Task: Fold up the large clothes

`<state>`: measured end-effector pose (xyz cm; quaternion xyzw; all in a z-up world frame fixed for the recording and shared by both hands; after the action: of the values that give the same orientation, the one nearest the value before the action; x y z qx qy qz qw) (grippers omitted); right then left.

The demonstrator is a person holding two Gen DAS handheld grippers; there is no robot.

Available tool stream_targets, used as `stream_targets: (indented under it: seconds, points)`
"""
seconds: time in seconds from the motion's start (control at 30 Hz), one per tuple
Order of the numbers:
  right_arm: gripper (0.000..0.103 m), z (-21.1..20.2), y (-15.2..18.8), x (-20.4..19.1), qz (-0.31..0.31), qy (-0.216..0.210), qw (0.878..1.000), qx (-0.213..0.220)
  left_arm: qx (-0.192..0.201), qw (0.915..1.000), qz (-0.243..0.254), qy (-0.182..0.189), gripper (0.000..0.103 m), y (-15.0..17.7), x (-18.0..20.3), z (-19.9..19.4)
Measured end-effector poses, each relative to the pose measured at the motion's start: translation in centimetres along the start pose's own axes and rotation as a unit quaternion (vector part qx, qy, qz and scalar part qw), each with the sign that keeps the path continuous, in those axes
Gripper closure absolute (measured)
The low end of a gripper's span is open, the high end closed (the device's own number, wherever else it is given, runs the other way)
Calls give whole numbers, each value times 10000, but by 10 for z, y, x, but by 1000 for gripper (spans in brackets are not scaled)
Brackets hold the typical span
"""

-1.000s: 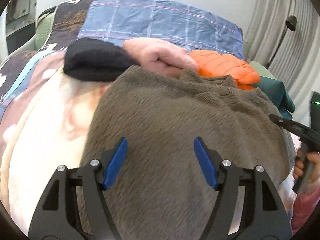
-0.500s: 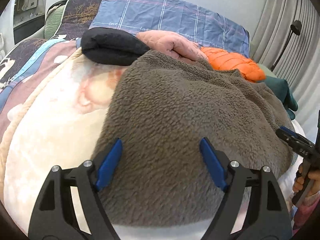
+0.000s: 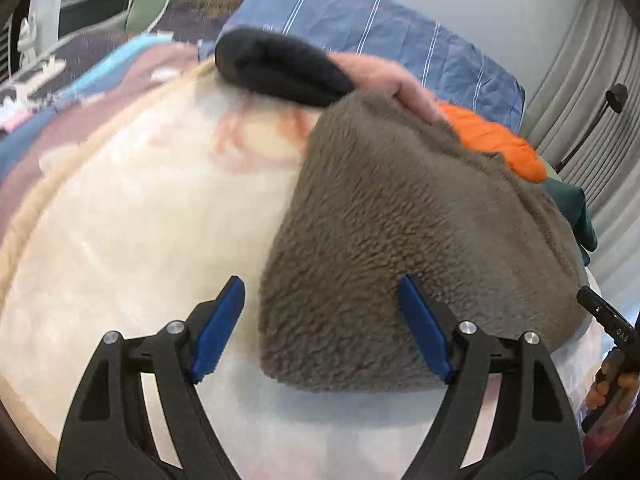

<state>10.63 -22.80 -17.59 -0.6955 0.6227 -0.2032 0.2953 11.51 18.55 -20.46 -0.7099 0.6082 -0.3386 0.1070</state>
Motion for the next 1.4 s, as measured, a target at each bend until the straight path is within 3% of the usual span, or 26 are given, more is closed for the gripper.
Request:
stream_targets:
  seconds: [0.1,0.27,0.37,0.47,0.53,0.57,0.6,0.8,0.9,1.03,1.13,1.23,1.3,1.33,1.37,1.4]
  points:
    - [38,14,10,5,-84,48,9999,-130,-26,9997,-168,175,22,3,-1,7]
    - [38,0,1,-2,-31,28,10000,-44,48,10000,23,-17,23,3,3,1]
    - [39,-12,-17,-15,5,-354,9992,163,58,10000,12,-12,23,3,2,0]
    - [39,-15,-32,-30,-333,-263,9980,464,73,10000,-11,-4,23,5,1,0]
    - [39,11,-26,-33,-509,-138,9986,100,74,10000,10,-6,23,6,0,-1]
    - [38,39,-10,-28,-330,-196,9982,-456,70,10000,34,10,23,7,0,-2]
    - [38,54,-1,-24,-97,-363,9973,-625,61,10000,51,24,23,8,0,-2]
    - [40,35,-7,-24,-55,-375,9971,-656,38,9999,161,-19,23,7,-1,-1]
    - [53,27,-27,-25,-58,-549,9965,-624,64,9997,226,-68,23,6,-1,-1]
    - [55,27,-88,-46,-590,-341,9974,-254,40,9999,167,-23,23,5,-2,-1]
    - [56,51,-130,-49,-580,-214,9978,-254,54,9998,191,-50,23,6,-2,-2]
    - [57,102,-159,-37,-477,115,9976,-479,48,9997,240,-44,23,5,-2,-2]
    - [55,170,-138,-9,-2,268,9904,-1355,62,9996,278,-18,22,5,-3,-2]
    - [54,191,-127,0,191,129,9879,-1532,75,9995,292,20,19,5,-4,-1]
    - [54,199,-126,6,464,-161,9892,-1382,75,9996,283,50,19,5,-4,0]
    - [55,194,-129,7,484,-169,9901,-1310,57,9996,269,56,17,5,-5,2]
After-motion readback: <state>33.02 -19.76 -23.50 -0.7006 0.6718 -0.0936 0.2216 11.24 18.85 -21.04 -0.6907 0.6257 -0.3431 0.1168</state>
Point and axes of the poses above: each gripper's, at about its wrist camera, not at the fingertips, and z roughly the way its jaws point, x to its right, y to its underside, the point moved 10 cm from there along z, roughly the way its jaws point, and after that the axes turned 6 degrees about -x, right-handed, at the moved point
